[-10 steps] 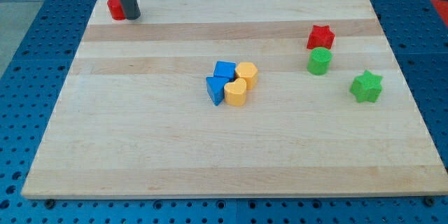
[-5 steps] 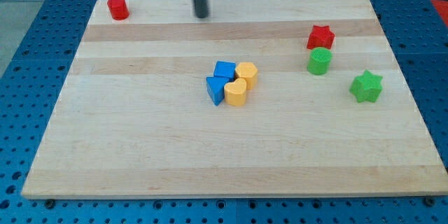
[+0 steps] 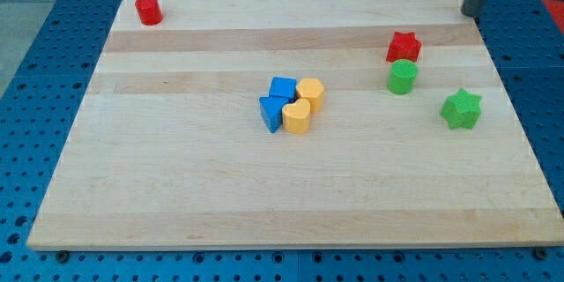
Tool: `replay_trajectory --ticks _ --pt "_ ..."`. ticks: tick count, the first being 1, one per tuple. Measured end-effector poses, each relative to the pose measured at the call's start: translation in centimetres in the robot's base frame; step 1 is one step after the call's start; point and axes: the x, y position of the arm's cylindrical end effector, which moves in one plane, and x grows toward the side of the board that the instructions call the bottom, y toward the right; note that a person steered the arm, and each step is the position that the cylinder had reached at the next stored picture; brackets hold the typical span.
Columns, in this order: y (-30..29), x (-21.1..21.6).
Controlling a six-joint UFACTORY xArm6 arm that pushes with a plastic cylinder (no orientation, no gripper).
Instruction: Push the red star towards the left side of the board
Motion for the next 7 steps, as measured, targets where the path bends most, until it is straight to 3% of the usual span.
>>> replay_trajectory --ticks 2,4,6,7 --pt "3.2 2.6" --pt "0.9 7.7" --pt "-0.8 8.7" --pt "-4.4 9.6"
